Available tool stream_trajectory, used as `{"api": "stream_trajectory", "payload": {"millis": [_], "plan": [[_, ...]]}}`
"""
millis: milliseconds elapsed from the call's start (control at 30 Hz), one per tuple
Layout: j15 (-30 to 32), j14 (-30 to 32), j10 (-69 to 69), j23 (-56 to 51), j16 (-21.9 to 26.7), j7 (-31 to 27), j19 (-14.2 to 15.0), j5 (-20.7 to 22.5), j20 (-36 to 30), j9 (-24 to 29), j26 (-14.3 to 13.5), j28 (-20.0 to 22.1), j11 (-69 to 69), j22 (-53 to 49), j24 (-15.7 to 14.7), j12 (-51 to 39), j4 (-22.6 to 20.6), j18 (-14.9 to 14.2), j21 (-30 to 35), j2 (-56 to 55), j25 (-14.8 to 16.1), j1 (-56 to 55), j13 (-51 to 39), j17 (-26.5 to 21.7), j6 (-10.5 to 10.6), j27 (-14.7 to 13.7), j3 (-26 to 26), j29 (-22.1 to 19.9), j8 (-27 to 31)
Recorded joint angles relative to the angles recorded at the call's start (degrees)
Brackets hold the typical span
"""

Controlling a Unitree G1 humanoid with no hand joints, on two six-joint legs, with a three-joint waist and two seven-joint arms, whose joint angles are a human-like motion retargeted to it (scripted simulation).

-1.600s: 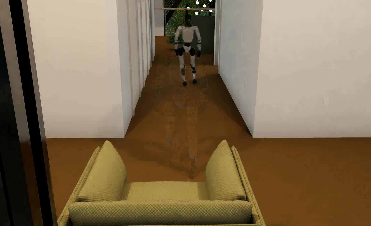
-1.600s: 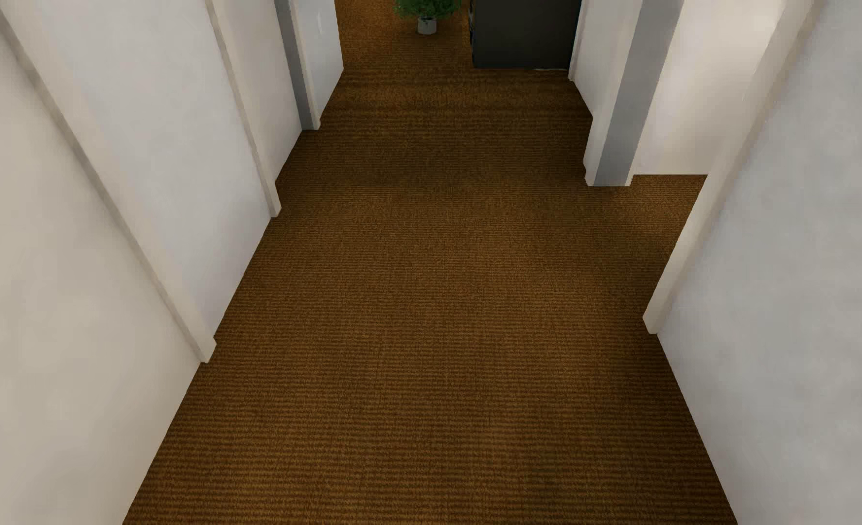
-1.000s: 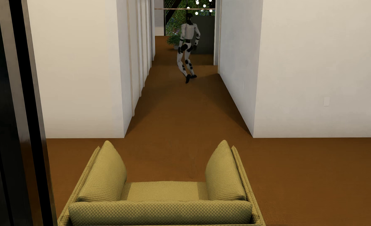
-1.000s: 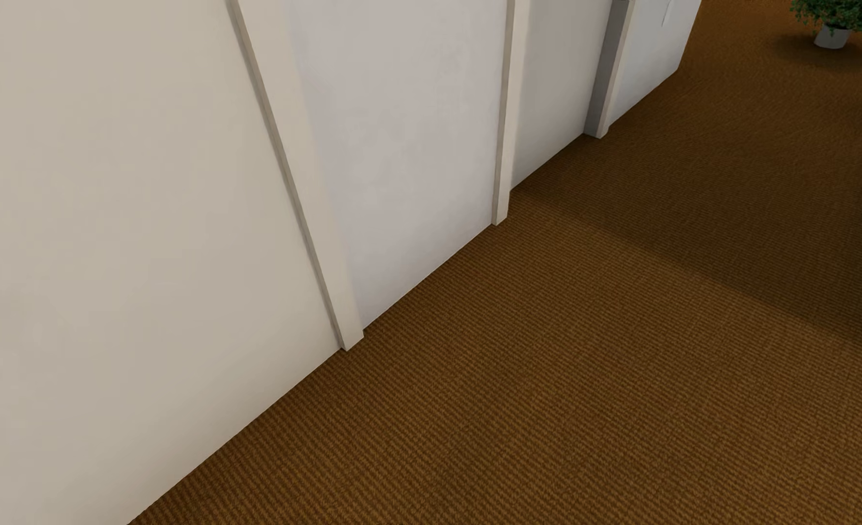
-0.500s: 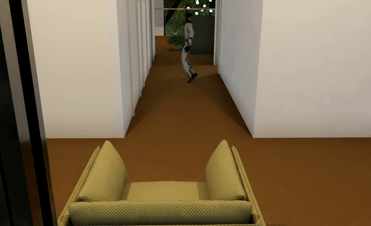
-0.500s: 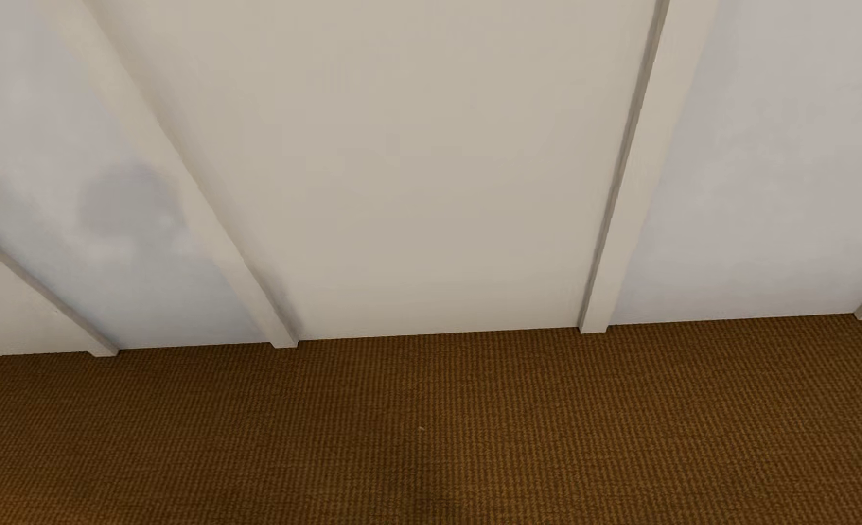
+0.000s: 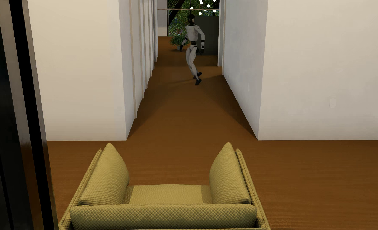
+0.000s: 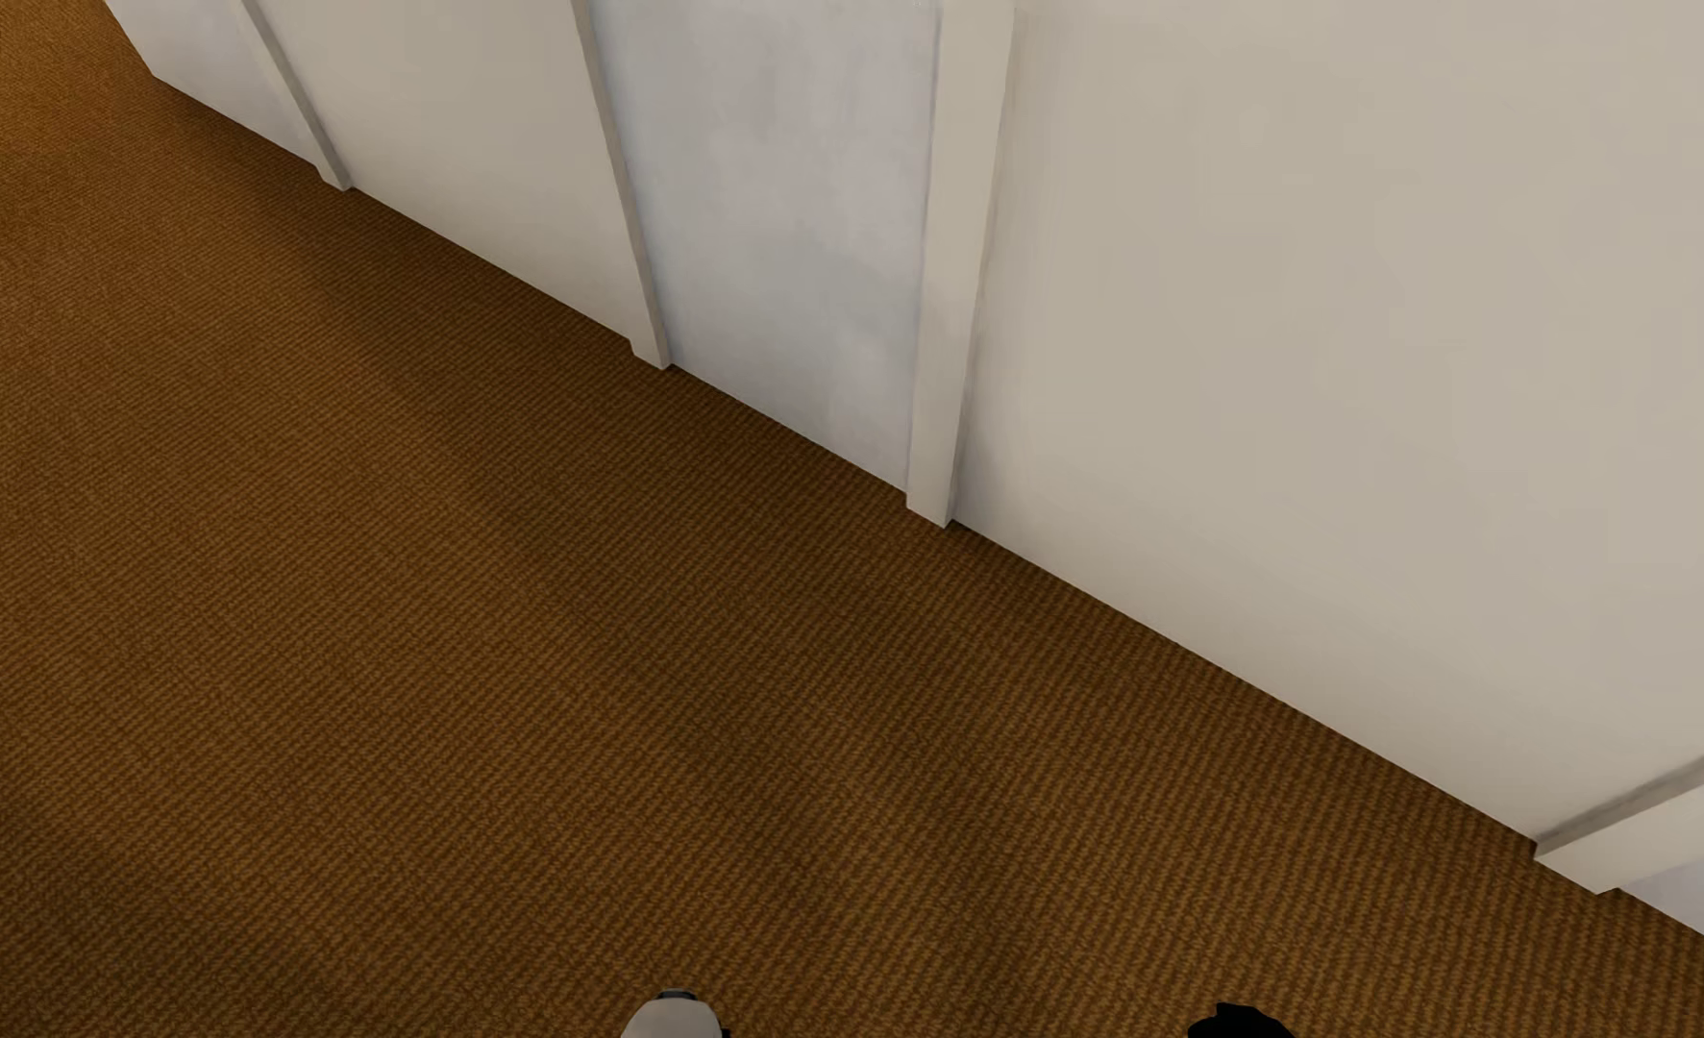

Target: Walk towards armchair

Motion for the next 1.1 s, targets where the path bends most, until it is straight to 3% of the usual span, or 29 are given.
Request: {"api": "stream_trajectory", "payload": {"millis": [100, 167, 300, 400, 533, 600, 667, 733, 767, 833, 867, 933, 967, 1000, 1033, 1067, 1100], "plan": [[3.6, 1.0, 4.9, 4.4, -0.4, 0.0, 0.0, -2.3, 1.0, -0.5, 0.0, 0.0, 4.4, 0.8, 0.0, 0.0, -3.3, 0.0, 0.1, 2.3, 0.0, -2.6, 1.7, 0.5, -0.5, 0.0, 3.1, 0.0, 0.0], [5.6, -5.6, 6.2, 10.0, 0.1, 0.0, 0.0, -4.1, 1.1, -0.1, 0.0, 0.0, 15.1, 1.5, 0.0, -2.2, -7.2, 0.0, -0.4, -1.6, 0.0, -0.5, 2.8, 1.5, -0.6, 0.0, 1.3, 0.0, 0.0], [2.0, -21.4, -4.3, 18.4, 2.4, 0.0, 0.0, 4.1, 7.2, 0.6, 0.0, 0.0, 32.4, -2.6, 0.0, -9.5, -16.6, 0.0, 2.9, -18.0, 0.0, 12.3, 7.1, 2.5, -0.8, 0.0, -9.8, 0.0, 0.0], [2.5, -34.4, -18.8, 20.9, 4.7, 0.0, 0.0, 9.8, 9.7, 0.7, 0.0, 0.0, 23.4, -10.8, 0.0, -14.1, -19.7, 0.0, 7.1, -32.1, 0.0, 29.9, 10.7, 2.1, -0.4, 0.0, -17.4, 0.0, 0.0], [7.5, -44.4, -24.8, 25.8, 7.4, 0.0, 0.0, 8.6, 9.2, 0.5, 0.0, 0.0, 2.1, -19.6, 0.0, -20.7, -16.9, 0.0, 9.5, -45.4, 0.0, 47.3, 11.5, 0.4, 1.2, 0.0, -27.0, 0.0, 0.0], [5.5, -41.1, -24.6, 27.7, 8.0, 0.0, 0.0, 7.5, 6.0, -0.1, 0.0, 0.0, -2.2, -19.5, 0.0, -22.6, -13.9, 0.0, 9.8, -47.5, 0.0, 52.2, 10.9, -0.7, 1.7, 0.0, -31.1, 0.0, 0.0], [4.3, -27.7, -17.7, 30.2, 6.6, 0.0, 0.0, 8.6, 2.4, -0.5, 0.0, 0.0, 6.4, -15.0, 0.0, -21.7, -10.1, 0.0, 10.4, -48.4, 0.0, 52.8, 9.6, -1.2, 3.8, 0.0, -33.6, 0.0, 0.0], [1.9, -9.2, 0.7, 32.5, 5.0, 0.0, 0.0, 11.1, -2.4, 0.8, 0.0, 0.0, 18.0, -9.4, 0.0, -19.4, -7.4, 0.0, 11.2, -46.1, 0.0, 46.9, 7.0, -0.2, 5.1, 0.0, -31.0, 0.0, 0.0], [-1.2, -4.0, 12.9, 31.5, 5.3, 0.0, 0.0, 13.3, -4.4, 2.5, 0.0, 0.0, 19.2, -8.5, 0.0, -17.7, -7.3, 0.0, 10.2, -40.7, 0.0, 42.4, 5.4, 1.1, 4.2, 0.0, -27.5, 0.0, 0.0], [-3.1, -9.5, 29.5, 26.3, 4.1, 0.0, 0.0, 15.8, -7.2, 2.4, 0.0, 0.0, 14.3, -5.1, 0.0, -13.8, -8.5, 0.0, 9.6, -29.1, 0.0, 29.6, 2.7, 2.8, 2.7, 0.0, -18.3, 0.0, 0.0], [-2.6, -11.1, 30.8, 21.5, 3.2, 0.0, 0.0, 16.0, -7.4, 1.9, 0.0, 0.0, 10.0, -3.3, 0.0, -10.8, -9.9, 0.0, 7.7, -22.5, 0.0, 22.7, 2.1, 3.2, 1.6, 0.0, -14.2, 0.0, 0.0], [-0.5, -6.7, 17.3, 11.5, 2.5, 0.0, 0.0, 15.3, -6.9, 1.6, 0.0, 0.0, -0.1, -0.8, 0.0, -4.9, -12.1, 0.0, 4.4, -8.0, 0.0, 11.9, 0.3, 3.2, 0.2, 0.0, -5.9, 0.0, 0.0], [0.0, -3.6, 5.8, 7.5, 3.5, 0.0, 0.0, 14.6, -10.7, 1.6, 0.0, 0.0, -3.9, -0.2, 0.0, -3.2, -12.7, 0.0, 3.3, -1.9, 0.0, 8.1, -1.8, 2.5, -0.1, 0.0, -2.2, 0.0, 0.0], [-0.6, -4.9, -5.1, 3.8, 4.1, 0.0, 0.0, 13.7, -12.0, 1.6, 0.0, 0.0, -6.7, -0.1, 0.0, -1.3, -12.9, 0.0, 1.2, 3.4, 0.0, 4.8, -4.1, 1.7, -0.3, 0.0, 1.0, 0.0, 0.0], [-2.3, -13.6, -14.4, 0.8, 4.7, 0.0, 0.0, 12.9, -12.7, 1.3, 0.0, 0.0, -9.0, 0.0, 0.0, 0.5, -12.7, 0.0, -0.3, 8.3, 0.0, 2.4, -6.6, 0.8, -0.5, 0.0, 3.9, 0.0, 0.0], [-4.1, -26.8, -19.1, -1.4, 5.4, 0.0, 0.0, 12.0, -13.4, 0.8, 0.0, 0.0, -9.9, 0.0, 0.0, 2.0, -12.3, 0.0, -1.4, 12.3, 0.0, -0.2, -9.0, -0.1, -0.9, 0.0, 6.4, 0.0, 0.0], [-4.4, -35.4, -18.7, -2.7, 6.0, 0.0, 0.0, 10.4, -14.0, 0.7, 0.0, 0.0, -9.9, 0.5, 0.0, 3.2, -11.4, 0.0, -3.1, 15.5, 0.0, -2.7, -10.8, -0.8, -1.4, 0.0, 9.3, 0.0, 0.0]]}}
